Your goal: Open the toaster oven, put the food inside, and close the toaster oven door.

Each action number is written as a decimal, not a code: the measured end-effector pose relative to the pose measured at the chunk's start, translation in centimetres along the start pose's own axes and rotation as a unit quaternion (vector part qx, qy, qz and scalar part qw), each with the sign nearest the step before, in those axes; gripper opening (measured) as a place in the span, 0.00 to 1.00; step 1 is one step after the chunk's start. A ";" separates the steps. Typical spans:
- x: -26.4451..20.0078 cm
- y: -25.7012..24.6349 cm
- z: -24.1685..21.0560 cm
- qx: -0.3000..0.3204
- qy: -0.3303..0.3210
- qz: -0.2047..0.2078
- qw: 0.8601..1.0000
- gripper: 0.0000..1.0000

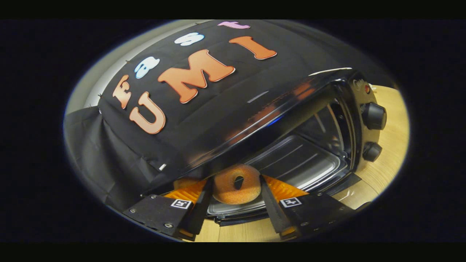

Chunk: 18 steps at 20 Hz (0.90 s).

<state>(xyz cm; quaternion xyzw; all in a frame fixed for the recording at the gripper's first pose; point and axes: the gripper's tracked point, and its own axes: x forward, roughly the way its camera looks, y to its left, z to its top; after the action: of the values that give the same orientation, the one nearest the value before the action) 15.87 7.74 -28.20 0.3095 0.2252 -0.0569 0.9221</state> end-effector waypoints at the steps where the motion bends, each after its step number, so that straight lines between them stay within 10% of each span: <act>1: 0.1 -0.1 0.1 -0.024 -0.007 -0.003 1.000 0.77; 6: -1.4 0.4 0.0 -0.069 -0.006 0.000 0.998 0.98; 18: -14.0 -0.4 -4.2 -0.175 0.058 0.006 0.983 0.99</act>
<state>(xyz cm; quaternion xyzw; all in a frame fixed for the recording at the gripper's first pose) 1.70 9.49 -25.06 0.1475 0.2828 0.0074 0.9477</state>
